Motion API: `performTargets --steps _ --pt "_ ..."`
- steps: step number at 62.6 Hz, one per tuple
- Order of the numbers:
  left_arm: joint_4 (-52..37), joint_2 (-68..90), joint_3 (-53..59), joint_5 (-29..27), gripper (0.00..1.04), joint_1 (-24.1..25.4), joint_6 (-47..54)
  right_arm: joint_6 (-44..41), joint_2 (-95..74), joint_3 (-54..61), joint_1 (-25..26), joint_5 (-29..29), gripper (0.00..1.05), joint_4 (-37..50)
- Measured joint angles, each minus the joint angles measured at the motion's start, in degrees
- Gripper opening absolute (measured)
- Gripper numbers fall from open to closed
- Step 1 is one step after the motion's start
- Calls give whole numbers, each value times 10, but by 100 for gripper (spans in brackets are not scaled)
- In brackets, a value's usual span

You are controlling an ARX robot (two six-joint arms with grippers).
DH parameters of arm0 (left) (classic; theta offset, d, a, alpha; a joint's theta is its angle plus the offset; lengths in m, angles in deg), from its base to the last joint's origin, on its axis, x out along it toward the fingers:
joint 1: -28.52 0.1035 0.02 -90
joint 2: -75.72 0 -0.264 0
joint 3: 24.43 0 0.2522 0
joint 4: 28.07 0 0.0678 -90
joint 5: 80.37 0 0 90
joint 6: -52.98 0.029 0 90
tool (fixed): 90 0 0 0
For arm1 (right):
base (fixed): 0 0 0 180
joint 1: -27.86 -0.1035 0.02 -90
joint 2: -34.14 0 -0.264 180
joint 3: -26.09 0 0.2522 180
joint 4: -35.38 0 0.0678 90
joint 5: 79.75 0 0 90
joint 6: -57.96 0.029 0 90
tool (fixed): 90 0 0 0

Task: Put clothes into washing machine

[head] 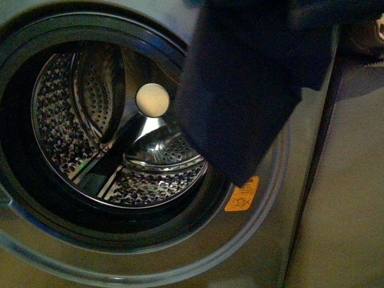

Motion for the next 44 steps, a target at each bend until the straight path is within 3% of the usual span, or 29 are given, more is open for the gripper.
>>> performTargets --steps 5,12,44 --pt "0 0 0 0 98 0 0 -16 1 1 -53 14 6 -2" --pt "0 0 0 0 98 0 0 -23 3 9 -82 14 6 -3" --pt "0 0 0 0 98 0 0 -27 4 9 -83 16 6 -3"
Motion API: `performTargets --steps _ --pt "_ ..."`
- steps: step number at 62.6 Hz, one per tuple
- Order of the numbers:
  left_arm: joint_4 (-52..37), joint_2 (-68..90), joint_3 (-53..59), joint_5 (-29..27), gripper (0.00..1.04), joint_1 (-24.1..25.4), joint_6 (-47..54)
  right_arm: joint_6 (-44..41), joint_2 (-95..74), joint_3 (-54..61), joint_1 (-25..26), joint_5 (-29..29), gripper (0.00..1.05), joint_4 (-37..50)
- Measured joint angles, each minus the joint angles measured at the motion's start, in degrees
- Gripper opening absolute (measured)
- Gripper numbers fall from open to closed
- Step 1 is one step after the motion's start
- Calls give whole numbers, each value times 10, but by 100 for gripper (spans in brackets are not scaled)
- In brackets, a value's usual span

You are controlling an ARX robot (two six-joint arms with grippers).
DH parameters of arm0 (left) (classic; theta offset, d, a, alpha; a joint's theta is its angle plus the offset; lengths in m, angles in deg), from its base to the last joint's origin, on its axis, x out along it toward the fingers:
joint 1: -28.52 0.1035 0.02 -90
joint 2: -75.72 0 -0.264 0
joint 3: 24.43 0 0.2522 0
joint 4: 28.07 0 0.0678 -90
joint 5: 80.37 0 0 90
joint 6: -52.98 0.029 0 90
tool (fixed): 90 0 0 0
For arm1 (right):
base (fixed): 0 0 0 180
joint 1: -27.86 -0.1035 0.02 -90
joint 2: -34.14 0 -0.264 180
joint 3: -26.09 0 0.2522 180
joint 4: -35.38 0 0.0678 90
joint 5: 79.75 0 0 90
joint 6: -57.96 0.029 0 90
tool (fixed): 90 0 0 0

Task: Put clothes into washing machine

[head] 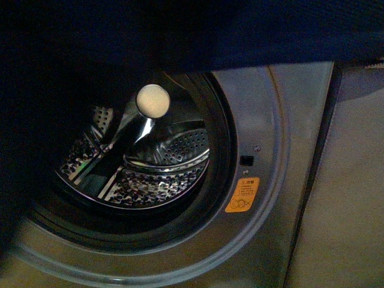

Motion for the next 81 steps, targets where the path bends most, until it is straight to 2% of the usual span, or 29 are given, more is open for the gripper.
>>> performTargets --steps 21,24,25,29,34,39,57,69,81 --pt "1 2 0 11 98 3 -3 -1 1 0 1 2 6 0" --pt "7 20 -5 107 98 34 -21 -1 1 0 1 2 6 0" --pt "3 37 -9 164 98 56 -32 -1 1 0 1 2 6 0" --pt "-34 99 -21 310 98 118 -72 -1 2 0 1 3 6 0" --pt "-102 163 -48 419 98 162 -112 -1 2 0 1 2 6 0" --pt "-172 222 -91 474 98 162 -149 -1 3 0 1 2 6 0" --pt "-346 393 -238 503 98 89 -196 -1 3 0 1 2 6 0" --pt "-465 519 -343 524 98 47 -264 -1 3 0 1 2 6 0" --pt "-528 605 -414 525 98 -11 -347 -1 3 0 1 2 6 0"
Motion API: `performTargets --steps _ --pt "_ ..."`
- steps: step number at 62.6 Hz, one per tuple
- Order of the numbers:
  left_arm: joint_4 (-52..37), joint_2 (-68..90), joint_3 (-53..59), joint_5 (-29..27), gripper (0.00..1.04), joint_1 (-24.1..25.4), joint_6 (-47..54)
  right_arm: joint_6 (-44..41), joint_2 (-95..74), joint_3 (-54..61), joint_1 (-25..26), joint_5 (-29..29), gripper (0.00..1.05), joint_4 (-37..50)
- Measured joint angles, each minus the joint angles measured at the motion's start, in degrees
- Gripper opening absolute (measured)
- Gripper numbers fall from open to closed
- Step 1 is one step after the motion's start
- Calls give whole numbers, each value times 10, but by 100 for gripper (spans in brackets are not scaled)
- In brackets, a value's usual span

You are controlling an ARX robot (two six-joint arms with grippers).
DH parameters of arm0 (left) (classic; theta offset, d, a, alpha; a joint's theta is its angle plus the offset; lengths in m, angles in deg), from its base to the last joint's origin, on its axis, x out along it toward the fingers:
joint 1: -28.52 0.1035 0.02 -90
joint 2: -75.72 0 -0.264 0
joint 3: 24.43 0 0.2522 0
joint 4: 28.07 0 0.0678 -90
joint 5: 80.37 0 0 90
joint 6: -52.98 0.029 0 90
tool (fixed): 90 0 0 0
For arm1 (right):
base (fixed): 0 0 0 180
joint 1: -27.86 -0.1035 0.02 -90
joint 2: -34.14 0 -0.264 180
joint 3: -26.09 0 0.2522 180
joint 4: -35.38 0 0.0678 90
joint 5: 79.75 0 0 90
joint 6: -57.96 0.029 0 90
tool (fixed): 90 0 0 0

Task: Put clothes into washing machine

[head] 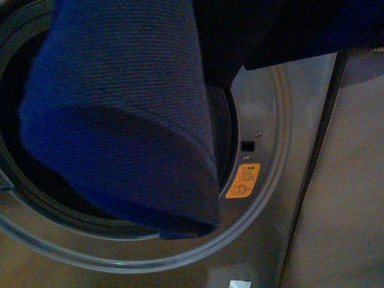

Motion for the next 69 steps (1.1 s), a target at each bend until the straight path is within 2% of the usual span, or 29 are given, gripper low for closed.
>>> performTargets --steps 8,16,26,47,57,62,69 --pt "10 21 -24 -16 98 -43 -4 0 0 0 0 0 6 0" --pt "61 37 -53 -55 98 -96 20 0 0 0 0 0 6 0" --pt "81 60 -78 -94 98 -155 50 0 0 0 0 0 6 0" --pt "99 68 -96 -158 98 -244 98 0 0 0 0 0 6 0" --pt "126 76 -124 -224 98 -271 129 0 0 0 0 0 6 0" --pt "160 87 -153 -299 98 -284 152 0 0 0 0 1 6 0" --pt "191 100 -181 -370 98 -301 185 0 0 0 0 1 6 0"
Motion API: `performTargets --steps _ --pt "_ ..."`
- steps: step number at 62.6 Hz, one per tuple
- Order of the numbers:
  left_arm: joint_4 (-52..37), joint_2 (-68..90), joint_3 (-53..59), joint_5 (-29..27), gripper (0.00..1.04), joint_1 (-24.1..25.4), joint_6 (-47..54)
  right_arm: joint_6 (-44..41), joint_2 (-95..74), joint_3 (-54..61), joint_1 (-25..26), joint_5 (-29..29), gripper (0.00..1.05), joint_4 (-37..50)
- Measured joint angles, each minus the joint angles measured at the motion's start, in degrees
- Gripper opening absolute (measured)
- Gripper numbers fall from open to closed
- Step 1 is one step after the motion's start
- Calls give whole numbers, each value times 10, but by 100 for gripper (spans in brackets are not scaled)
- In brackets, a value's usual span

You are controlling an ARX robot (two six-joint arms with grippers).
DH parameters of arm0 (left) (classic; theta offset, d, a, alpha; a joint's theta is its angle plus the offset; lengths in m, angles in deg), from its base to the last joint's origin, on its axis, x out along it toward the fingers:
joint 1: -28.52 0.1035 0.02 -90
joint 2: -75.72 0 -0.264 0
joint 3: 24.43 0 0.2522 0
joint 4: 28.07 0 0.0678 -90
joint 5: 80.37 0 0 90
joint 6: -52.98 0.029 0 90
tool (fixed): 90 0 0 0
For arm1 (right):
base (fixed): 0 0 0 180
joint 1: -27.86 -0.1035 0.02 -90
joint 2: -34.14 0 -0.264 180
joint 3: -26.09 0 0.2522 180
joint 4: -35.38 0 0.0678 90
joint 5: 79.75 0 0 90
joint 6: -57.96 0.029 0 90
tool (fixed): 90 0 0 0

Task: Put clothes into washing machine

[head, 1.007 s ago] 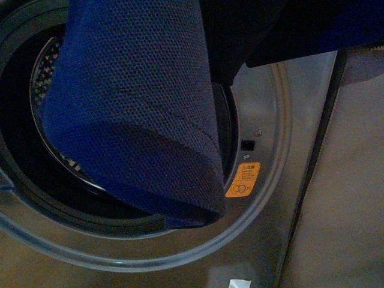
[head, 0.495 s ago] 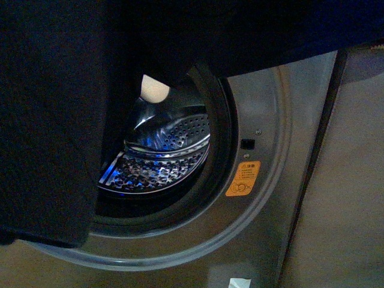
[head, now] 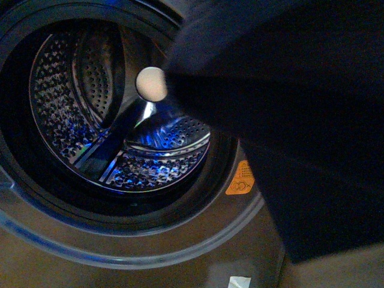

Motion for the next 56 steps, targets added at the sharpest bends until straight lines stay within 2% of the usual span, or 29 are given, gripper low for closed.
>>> performTargets --steps 16,22,31,44,56 --pt "64 24 -51 -160 98 -43 79 0 0 0 0 1 6 0" --pt "65 27 -57 -188 98 -61 97 0 0 0 0 1 6 0" --pt "65 25 -61 -169 98 -83 89 0 0 0 0 1 6 0" --pt "60 13 -61 -107 98 -111 41 0 0 0 0 1 6 0" --pt "56 9 -67 -100 98 -128 21 0 1 0 0 1 6 0"
